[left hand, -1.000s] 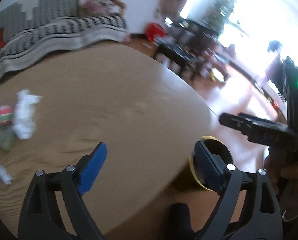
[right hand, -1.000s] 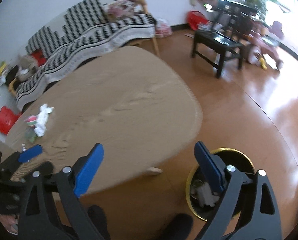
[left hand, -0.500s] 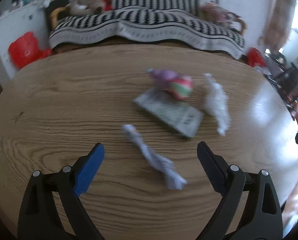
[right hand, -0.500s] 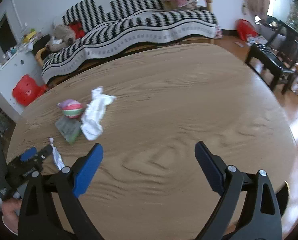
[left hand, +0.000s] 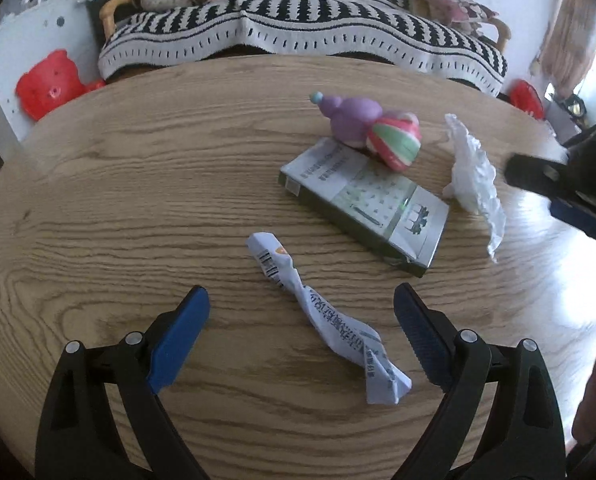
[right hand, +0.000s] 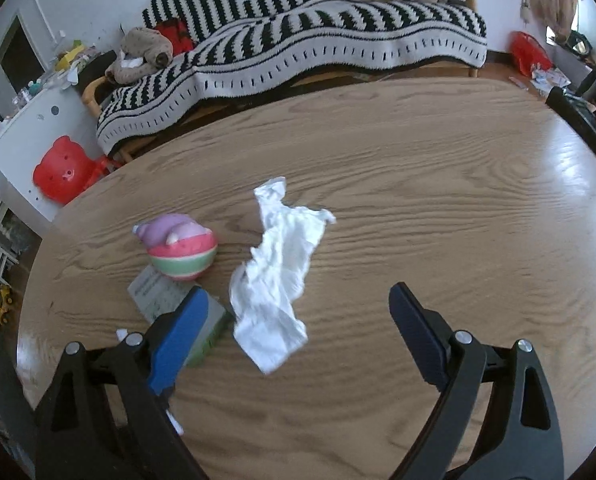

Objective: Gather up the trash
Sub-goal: 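Move both open tools back over the table toward the remaining trash, then grasp the white paper strip with the left tool while the right tool grasps the white tissue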

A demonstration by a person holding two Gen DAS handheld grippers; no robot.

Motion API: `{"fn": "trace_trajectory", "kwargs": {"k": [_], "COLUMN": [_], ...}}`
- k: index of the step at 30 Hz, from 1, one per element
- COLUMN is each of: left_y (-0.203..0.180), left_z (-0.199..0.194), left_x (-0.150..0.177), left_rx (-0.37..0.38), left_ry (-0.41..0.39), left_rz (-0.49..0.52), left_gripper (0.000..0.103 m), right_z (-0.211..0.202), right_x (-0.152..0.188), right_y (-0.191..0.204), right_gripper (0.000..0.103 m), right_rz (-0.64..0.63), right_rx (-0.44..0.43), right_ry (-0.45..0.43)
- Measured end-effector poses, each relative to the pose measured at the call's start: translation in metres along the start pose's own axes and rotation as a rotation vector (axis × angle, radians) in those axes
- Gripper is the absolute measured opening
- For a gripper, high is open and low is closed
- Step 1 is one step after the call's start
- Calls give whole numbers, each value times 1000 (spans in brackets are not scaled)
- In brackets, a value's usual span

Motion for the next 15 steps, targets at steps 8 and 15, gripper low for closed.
{"fn": "trace_trajectory", "kwargs": {"k": [8,15], "left_y": [-4,-6], "left_z": [-6,-9], "left_x": [-2,-2], "left_rx": [-11,11], "left_ry": [-50,-40], "left_rz": [78,101], "left_gripper": [53,9], "right_z": [35,34], "right_x": [-1,1], "right_y": [3,17], "right_gripper": [60,25], "right_rz": [-13,-92], "right_rx": [50,48], "right_ry": [36,24]}}
Point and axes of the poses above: each gripper's, at about its wrist camera, not at the fingertips, and z roughly the way its jaws point, y to its left, x to its underside, the point moved 10 cm from there along z, roughly the way its jaws point, and after that the axes turned 3 degrees about y, right-handed, at the moved point
